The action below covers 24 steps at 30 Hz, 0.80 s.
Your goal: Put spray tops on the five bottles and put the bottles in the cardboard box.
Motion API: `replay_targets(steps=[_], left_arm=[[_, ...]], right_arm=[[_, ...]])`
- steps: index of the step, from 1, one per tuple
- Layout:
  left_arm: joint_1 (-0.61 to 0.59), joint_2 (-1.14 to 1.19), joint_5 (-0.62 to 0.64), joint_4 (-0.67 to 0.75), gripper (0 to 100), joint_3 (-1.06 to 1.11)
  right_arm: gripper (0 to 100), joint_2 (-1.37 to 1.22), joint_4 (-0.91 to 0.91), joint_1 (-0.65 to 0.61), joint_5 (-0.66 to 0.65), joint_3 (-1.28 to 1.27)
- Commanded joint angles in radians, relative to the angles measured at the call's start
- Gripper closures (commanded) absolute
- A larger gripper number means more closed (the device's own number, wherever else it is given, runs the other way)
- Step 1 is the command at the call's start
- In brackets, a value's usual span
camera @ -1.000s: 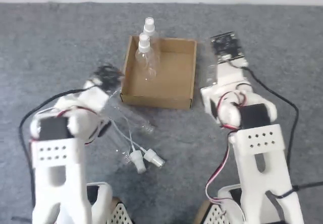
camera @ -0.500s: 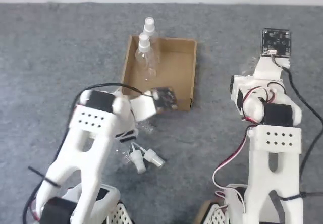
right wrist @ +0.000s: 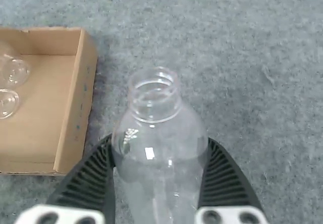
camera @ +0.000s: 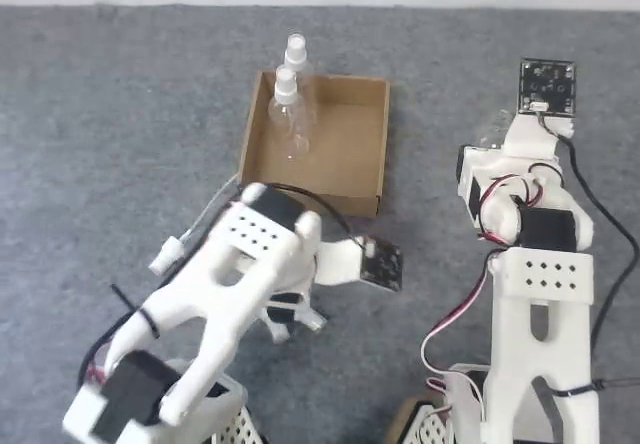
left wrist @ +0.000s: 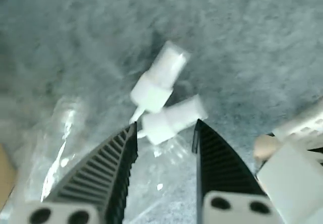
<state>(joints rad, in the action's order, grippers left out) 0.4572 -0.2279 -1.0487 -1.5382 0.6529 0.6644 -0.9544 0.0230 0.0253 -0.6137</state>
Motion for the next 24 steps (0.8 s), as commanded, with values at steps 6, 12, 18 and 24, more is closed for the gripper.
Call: replay_targets(steps=[6, 12, 18, 24], left_arm=[[0.06, 0.098, -0.005, 0.084, 83, -0.045], [0.058, 0.224, -0.005, 0.18, 83, -0.045], [0.055, 0.301, -0.003, 0.241, 84, -0.053], [0.051, 0.304, 0.015, 0.241, 87, -0.05]], right_arm=[[94.3, 0.047, 0.025, 0.012, 0.011, 0.014], [94.3, 0.047, 0.025, 0.007, 0.006, 0.014], [94.3, 0.047, 0.025, 0.007, 0.006, 0.014], [94.3, 0.047, 0.025, 0.005, 0.005, 0.014]])
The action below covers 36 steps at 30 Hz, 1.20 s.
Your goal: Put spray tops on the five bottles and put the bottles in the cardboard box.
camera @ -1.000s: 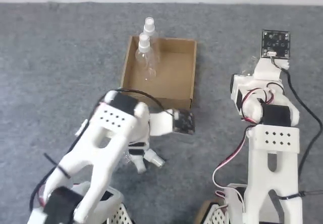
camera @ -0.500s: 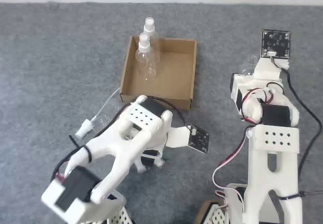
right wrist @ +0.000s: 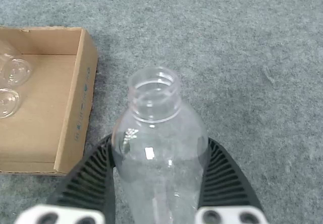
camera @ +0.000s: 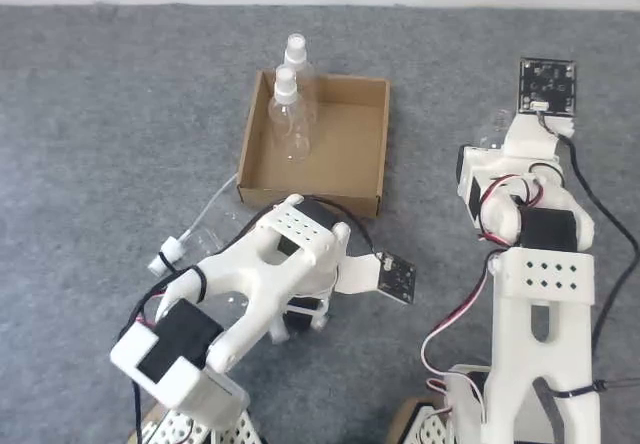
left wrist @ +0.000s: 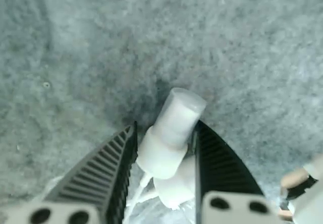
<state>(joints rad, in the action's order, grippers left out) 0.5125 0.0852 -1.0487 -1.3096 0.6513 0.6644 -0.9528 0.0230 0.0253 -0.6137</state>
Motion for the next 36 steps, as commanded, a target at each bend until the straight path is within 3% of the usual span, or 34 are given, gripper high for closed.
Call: replay_targets(steps=[1, 9, 14, 36], left_arm=[[-0.005, -0.008, 0.026, 0.012, 89, -0.051], [-0.005, -0.012, 0.04, 0.002, 94, -0.053], [-0.005, -0.012, 0.041, -0.118, 98, -0.125], [-0.006, -0.087, 0.33, -0.419, 99, -0.475]], right_arm=[[94.3, 0.047, 0.024, 0.005, 0.005, 0.014], [94.3, 0.047, 0.024, 0.005, 0.005, 0.014], [94.3, 0.047, 0.024, 0.005, 0.005, 0.012], [94.4, 0.047, 0.024, 0.008, 0.012, 0.014]])
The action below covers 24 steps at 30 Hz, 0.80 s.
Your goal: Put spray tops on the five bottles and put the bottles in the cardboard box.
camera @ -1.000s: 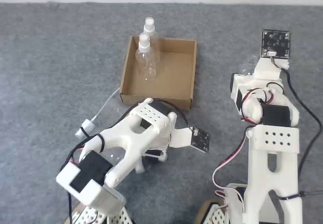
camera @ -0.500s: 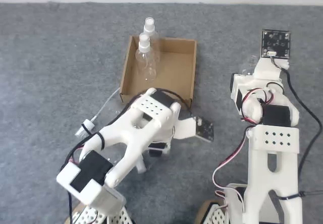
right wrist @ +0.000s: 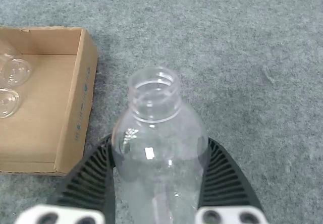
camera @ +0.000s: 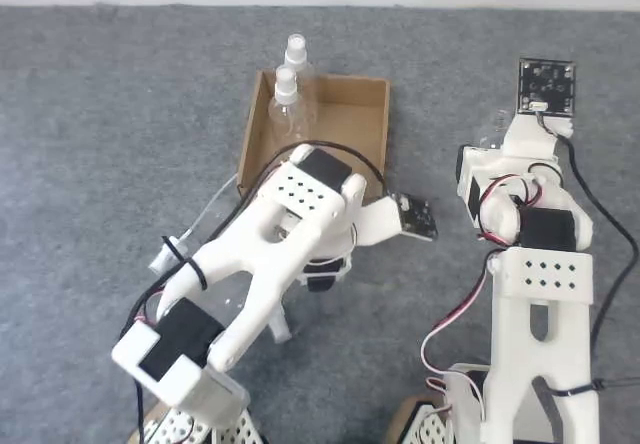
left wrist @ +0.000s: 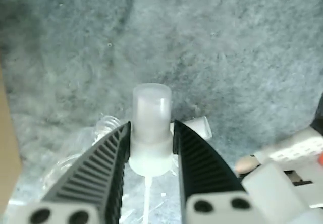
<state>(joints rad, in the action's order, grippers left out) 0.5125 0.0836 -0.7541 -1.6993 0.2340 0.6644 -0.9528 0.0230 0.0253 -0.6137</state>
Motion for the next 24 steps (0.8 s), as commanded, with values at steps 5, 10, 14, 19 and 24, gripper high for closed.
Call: replay_targets(steps=[5, 10, 14, 19, 24], left_arm=[[-0.011, -0.279, 0.121, -0.031, 99, -0.058], [-0.068, -0.411, 0.19, -0.031, 99, -0.062], [-0.129, -0.468, 0.241, -0.025, 99, -0.062], [-0.152, -0.54, 0.315, -0.003, 99, -0.062], [-0.152, -0.617, 0.408, 0.055, 99, -0.062]], right_arm=[[94.5, 0.047, 0.024, 0.005, 0.014, 0.017], [94.4, 0.048, 0.024, 0.005, 0.037, 0.02], [94.5, 0.081, 0.021, 0.004, 0.114, 0.018], [94.6, 0.191, 0.021, -0.024, 0.16, -0.026], [94.6, 0.303, 0.024, -0.13, 0.158, -0.083]])
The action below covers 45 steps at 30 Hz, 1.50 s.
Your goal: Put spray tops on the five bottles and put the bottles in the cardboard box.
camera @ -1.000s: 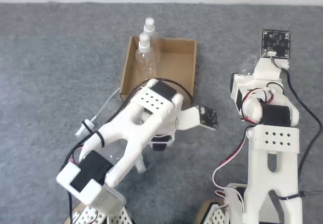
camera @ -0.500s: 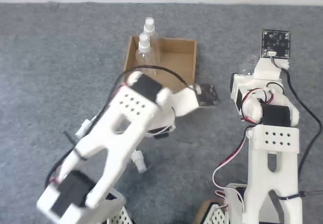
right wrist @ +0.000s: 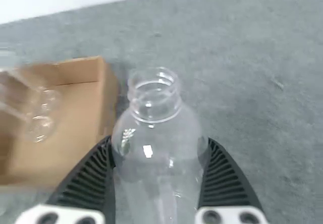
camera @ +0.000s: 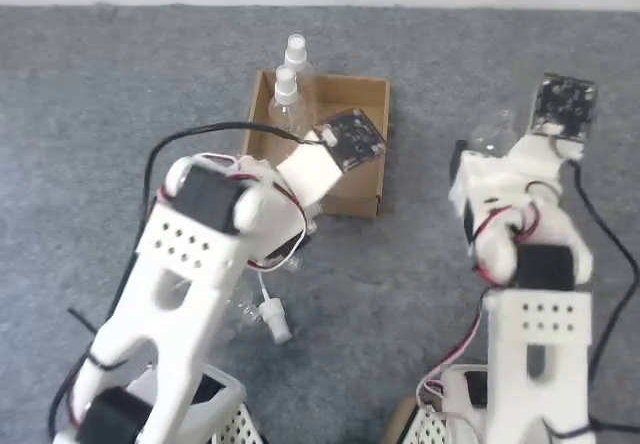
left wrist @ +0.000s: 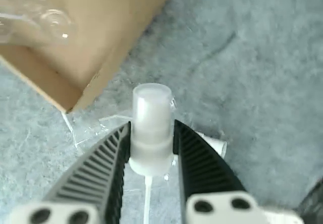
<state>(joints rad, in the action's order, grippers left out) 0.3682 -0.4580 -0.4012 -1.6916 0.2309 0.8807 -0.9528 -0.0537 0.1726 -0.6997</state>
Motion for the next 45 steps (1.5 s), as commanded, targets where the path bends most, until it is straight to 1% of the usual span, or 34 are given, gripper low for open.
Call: replay_targets(steps=[1, 8, 14, 18, 24, 29, 38, 45], left_arm=[[-0.008, -0.091, 0.074, 0.063, 99, -0.059], [-0.008, -0.18, 0.192, 0.173, 99, -0.059], [-0.008, -0.221, 0.244, 0.267, 99, -0.059], [-0.008, -0.261, 0.302, 0.333, 99, -0.059], [-0.008, -0.338, 0.365, 0.394, 99, -0.054], [-0.008, -0.384, 0.423, 0.433, 99, -0.054], [-0.008, -0.434, 0.505, 0.506, 99, -0.053], [-0.008, -0.48, 0.575, 0.535, 99, -0.048]], right_arm=[[94.6, 0.104, 0.024, -0.071, 0.009, -0.008], [94.3, 0.177, 0.024, -0.174, 0.008, -0.049], [94.3, 0.186, 0.024, -0.232, 0.008, -0.06], [94.5, 0.186, 0.018, -0.274, 0.008, -0.061], [94.6, 0.193, 0.024, -0.283, 0.008, -0.081], [94.6, 0.263, 0.03, -0.291, 0.008, -0.114], [94.7, 0.321, 0.196, -0.332, 0.006, -0.252], [94.7, 0.318, 0.213, -0.378, 0.006, -0.275]])
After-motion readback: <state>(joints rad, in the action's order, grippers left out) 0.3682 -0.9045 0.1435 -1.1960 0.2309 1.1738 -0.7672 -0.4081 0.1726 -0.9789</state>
